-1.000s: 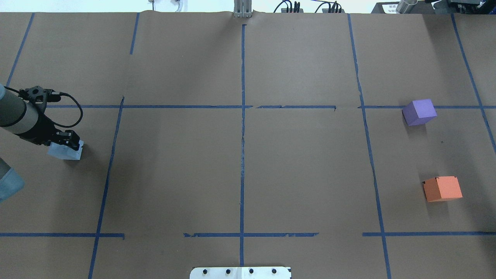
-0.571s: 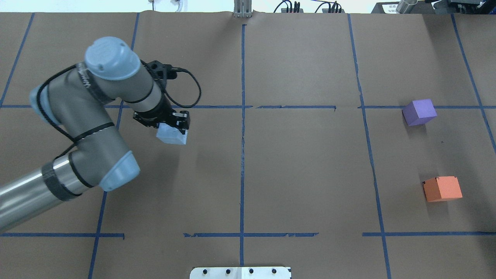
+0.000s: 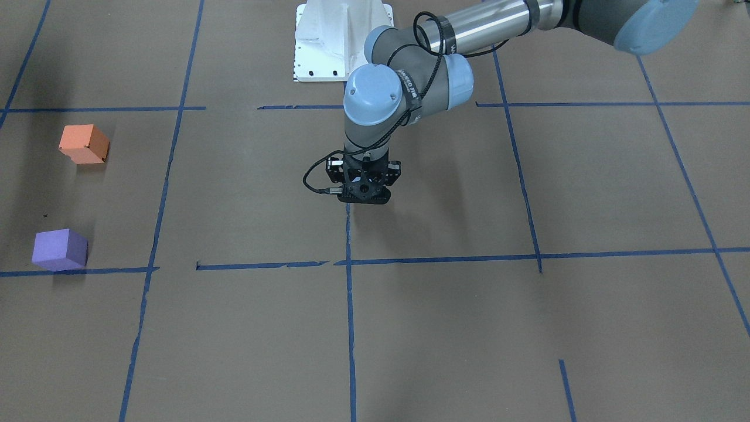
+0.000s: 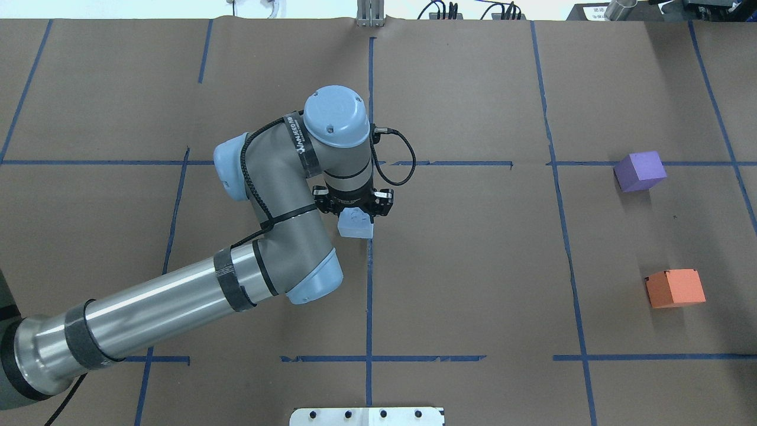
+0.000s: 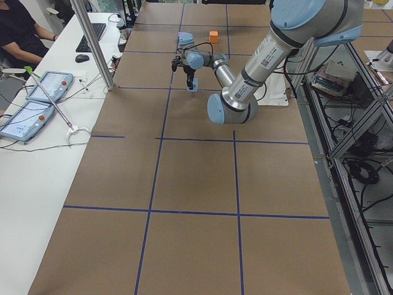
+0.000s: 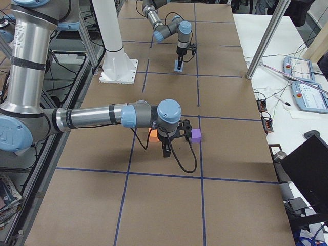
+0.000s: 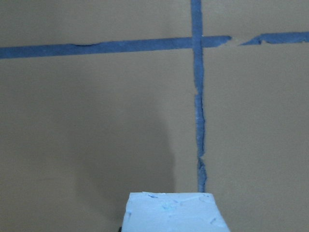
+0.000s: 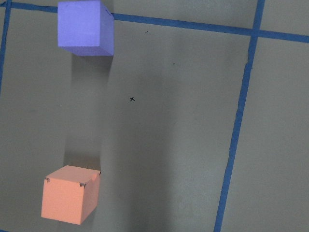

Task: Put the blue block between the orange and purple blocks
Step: 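Carry the light blue cube with the left gripper to the table center, then lower the light blue cube and open the left gripper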

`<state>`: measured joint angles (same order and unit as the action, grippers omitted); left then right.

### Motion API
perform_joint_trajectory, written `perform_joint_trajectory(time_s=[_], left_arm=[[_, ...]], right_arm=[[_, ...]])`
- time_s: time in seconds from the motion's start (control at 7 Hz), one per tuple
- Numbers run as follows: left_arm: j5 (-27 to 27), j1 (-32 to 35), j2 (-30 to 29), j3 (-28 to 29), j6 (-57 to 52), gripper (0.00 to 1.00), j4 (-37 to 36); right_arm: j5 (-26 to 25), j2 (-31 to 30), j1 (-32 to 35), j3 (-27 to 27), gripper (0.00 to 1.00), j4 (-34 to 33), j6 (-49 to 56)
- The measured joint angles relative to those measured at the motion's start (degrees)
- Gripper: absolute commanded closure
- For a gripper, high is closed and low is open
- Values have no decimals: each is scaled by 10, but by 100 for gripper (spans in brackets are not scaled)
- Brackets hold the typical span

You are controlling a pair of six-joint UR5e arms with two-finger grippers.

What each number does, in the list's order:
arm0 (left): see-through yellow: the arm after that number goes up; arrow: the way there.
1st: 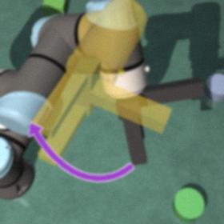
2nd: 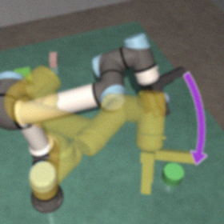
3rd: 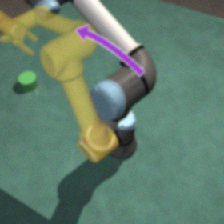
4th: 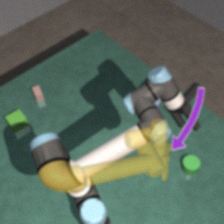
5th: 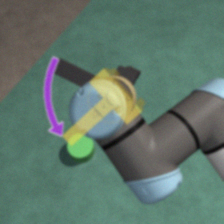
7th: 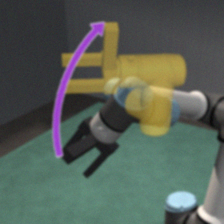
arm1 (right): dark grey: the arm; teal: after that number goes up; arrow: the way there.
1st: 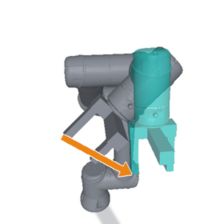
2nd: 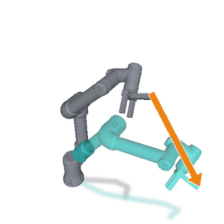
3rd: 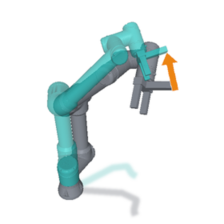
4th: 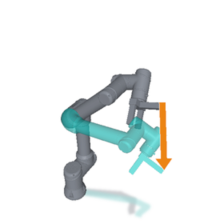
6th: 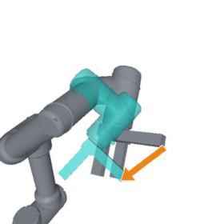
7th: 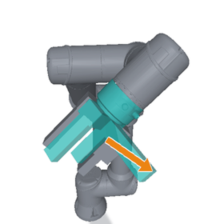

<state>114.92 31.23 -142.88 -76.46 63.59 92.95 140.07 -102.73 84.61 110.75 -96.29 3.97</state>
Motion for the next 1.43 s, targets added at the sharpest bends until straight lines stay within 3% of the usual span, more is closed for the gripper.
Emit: perform_joint_trajectory(time_s=[0.14,0.29,0.43,0.57,0.71,0.86,1.43], left_arm=[[-3,-4,-10,22,1,82,9],[-4,-7,-16,34,2,69,17],[-6,-9,-19,40,3,49,20],[-6,-11,-21,43,3,10,21],[-7,-12,-23,45,3,2,21],[-11,-13,-25,47,2,0,22],[-32,-7,-27,23,16,0,47]], right_arm=[[1,0,0,-3,0,0,0],[1,0,0,-4,0,1,0],[0,0,0,-5,0,1,0],[0,0,0,-4,0,1,-1],[1,0,0,-3,0,1,-1],[1,1,0,-3,0,1,-1],[21,26,-3,-4,0,0,-15]])
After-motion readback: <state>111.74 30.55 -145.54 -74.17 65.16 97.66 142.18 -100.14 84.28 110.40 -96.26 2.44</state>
